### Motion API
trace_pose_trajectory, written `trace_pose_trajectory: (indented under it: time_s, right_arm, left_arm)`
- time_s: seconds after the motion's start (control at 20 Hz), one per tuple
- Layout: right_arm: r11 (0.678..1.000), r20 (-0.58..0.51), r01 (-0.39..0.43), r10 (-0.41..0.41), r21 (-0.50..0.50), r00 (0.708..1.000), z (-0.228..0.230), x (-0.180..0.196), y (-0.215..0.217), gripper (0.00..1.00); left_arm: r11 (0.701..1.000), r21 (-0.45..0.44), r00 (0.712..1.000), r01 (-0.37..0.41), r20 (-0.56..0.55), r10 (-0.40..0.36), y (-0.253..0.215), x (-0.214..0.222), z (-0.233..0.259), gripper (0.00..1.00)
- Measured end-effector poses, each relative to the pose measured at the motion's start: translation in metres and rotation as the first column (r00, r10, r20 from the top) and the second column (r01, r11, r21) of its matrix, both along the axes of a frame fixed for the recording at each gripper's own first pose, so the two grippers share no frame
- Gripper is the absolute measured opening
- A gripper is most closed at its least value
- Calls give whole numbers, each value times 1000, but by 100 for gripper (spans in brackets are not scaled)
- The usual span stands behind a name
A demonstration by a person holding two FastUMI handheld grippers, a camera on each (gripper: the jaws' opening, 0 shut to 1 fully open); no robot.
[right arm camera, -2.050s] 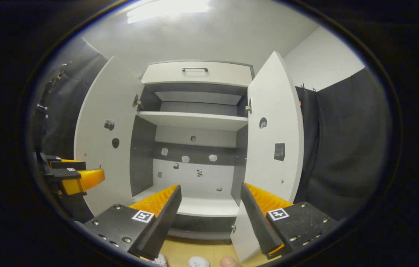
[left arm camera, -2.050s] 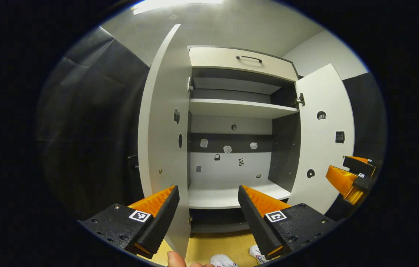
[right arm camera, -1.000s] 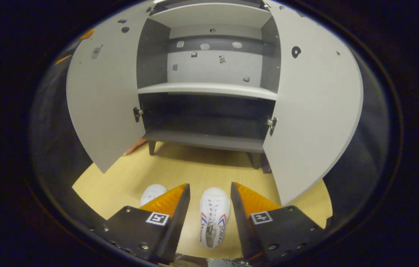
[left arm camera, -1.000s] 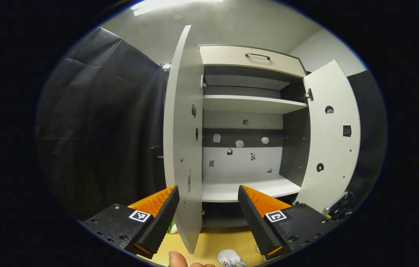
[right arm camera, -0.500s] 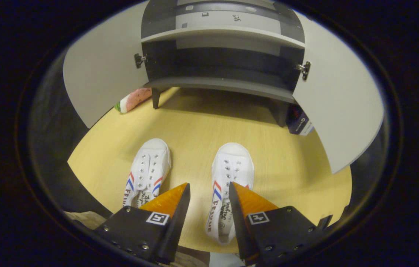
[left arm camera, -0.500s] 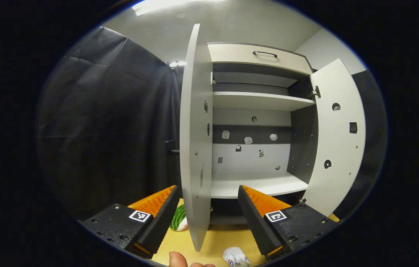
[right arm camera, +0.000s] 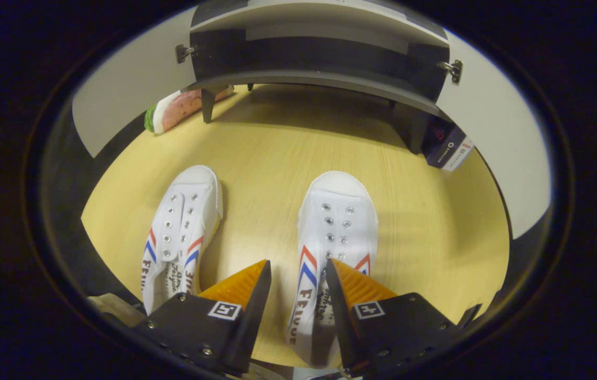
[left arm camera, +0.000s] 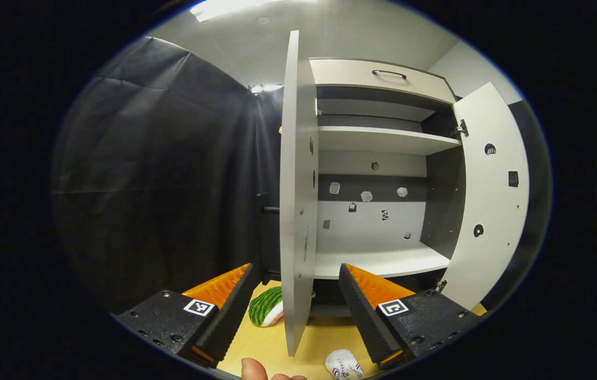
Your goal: Grab one shoe with the right hand and put it into the shoe cabinet, grab the other shoe with the left hand and put it into the shoe cabinet; then close the right door with the right hand and the left door with the left hand.
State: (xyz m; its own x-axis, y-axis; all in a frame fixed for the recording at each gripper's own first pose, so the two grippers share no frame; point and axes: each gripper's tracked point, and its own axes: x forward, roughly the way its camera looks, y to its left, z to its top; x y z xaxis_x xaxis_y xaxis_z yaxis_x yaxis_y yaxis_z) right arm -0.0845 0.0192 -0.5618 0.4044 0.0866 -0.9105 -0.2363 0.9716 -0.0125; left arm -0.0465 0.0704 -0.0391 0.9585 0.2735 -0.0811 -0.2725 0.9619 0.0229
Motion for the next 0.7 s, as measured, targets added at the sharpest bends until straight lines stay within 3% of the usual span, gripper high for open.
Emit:
trace_pose_trajectory:
  time_s: [0.25,0.3,0.4,0.55,0.6,0.7]
  right_arm:
    - [1000,11,-21,21,-21,1000,-5,1,2,63]
    - [995,45,-14,19,-98,999,-4,5,-11,65]
    - [997,74,10,-4,-82,997,1,6,-11,26]
    - [992,79,-18,28,-125,997,-2,2,-11,26]
    - [991,71,-15,24,-133,997,-3,1,-11,13]
    - [993,69,-4,12,-118,998,-7,3,-10,12]
  left_arm:
    - [1000,-20,1000,-9,-12,9,7,5,-8,96]
    - [1000,-22,1000,-8,-15,8,7,6,-8,97]
    - [1000,-24,1000,-6,-17,6,9,7,-10,96]
    - [999,-34,1000,-6,-17,5,12,8,-12,96]
    - [999,-39,1000,-3,-17,3,13,7,-12,96]
    - [999,-49,1000,-1,-15,0,14,9,-12,96]
